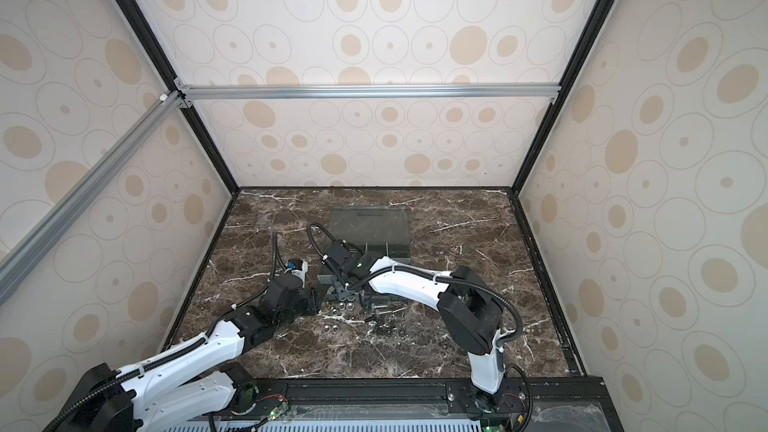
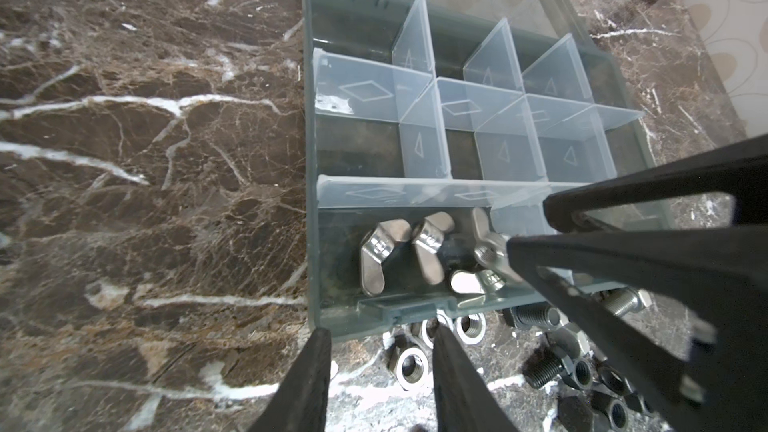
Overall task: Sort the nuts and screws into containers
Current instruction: 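Carry the wing nut with the right gripper over the nearest compartment and release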
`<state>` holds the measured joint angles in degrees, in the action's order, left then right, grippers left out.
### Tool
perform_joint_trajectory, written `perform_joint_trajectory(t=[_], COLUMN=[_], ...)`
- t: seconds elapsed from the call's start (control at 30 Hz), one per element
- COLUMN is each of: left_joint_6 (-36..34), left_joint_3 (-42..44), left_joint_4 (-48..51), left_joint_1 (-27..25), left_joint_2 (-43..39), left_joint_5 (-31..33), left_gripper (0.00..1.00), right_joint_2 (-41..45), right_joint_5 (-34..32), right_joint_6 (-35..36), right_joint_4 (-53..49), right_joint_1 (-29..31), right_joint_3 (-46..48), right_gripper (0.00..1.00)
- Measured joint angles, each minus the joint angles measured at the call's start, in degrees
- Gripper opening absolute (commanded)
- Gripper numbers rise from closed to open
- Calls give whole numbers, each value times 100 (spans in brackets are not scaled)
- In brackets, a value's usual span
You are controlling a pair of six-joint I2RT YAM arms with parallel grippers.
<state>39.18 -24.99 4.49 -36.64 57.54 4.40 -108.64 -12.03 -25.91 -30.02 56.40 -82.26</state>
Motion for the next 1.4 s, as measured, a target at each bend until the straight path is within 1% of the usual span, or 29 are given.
perform_joint_trajectory(t=[0.3, 0.57, 0.8, 1.03, 1.4], left_joint_6=[0, -116, -149, -177, -297], left_joint_3=[-15, -330, -348, -348, -426], left_joint_4=[-15, 28, 24, -103, -247], left_joint_1=[0, 2, 2, 2, 2], left_joint_2=[11, 216, 234, 291, 658], left_joint_5=[-22, -72, -179, -431, -909], left_gripper=[41, 41, 41, 41, 41], right_joint_2=[129, 785, 1405, 1773, 2109], right_joint_5=[-26, -68, -328, -463, -614], right_joint_6=[-90, -328, -586, -927, -1143], right_joint_4=[109, 238, 315, 330, 321], right_joint_1=[-24, -61, -61, -61, -61], right_joint_3=[444, 960, 1528, 2131, 2393], right_gripper=[43, 44, 44, 44, 44])
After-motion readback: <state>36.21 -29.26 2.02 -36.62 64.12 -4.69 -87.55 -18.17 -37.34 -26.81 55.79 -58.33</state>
